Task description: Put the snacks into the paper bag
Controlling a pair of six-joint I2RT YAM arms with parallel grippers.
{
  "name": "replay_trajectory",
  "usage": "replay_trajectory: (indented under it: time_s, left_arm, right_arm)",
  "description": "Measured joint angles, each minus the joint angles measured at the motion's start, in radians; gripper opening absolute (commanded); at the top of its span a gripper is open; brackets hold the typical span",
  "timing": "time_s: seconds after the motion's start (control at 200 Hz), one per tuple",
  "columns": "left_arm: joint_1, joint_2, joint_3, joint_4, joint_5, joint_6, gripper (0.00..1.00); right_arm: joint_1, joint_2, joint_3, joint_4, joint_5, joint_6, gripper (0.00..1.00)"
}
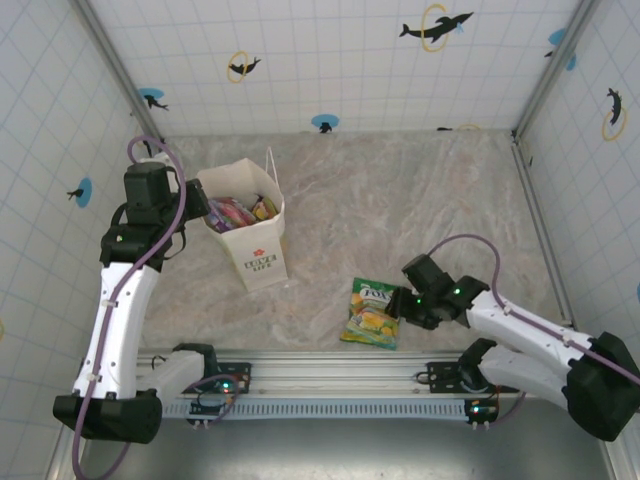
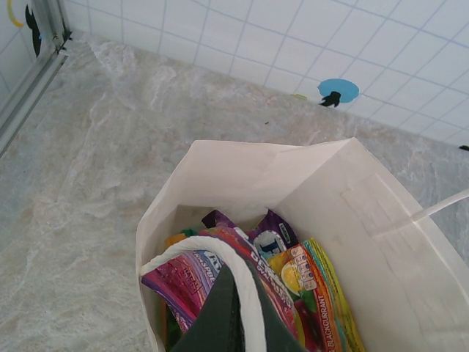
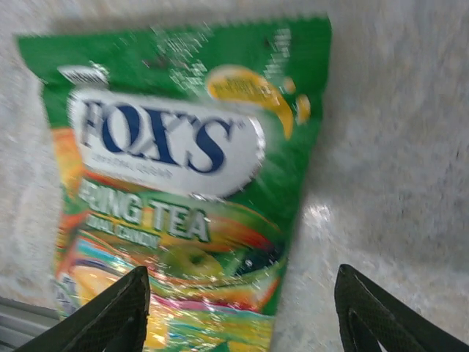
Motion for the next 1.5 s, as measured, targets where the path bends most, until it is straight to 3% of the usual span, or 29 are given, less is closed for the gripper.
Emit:
replay_trajectory:
  time_s: [0.455,1.001,1.386,1.496]
  left_arm:
    - [0.000,0.000,0.000,0.000,0.002,-0.001,0.00]
    - [0.000,-0.003,0.000,-0.003,0.004,0.000,0.00]
    - [0.000,-0.003,0.000,-0.003,0.005,0.000,0.00]
    - [0.000,-0.003,0.000,-0.003,0.005,0.000,0.00]
  right_arm:
    - [0.149,-0.023,-0.052,0.087,0.004,0.138,0.68]
    - [0.160,-0.054,-0.138,0.222,0.011,0.168,0.59]
    - [0.160,-0.094,-0.224,0.370,0.016,0.207,0.39]
    - [0.160,-0.101,-0.236,0.379,0.026,0.211,0.26]
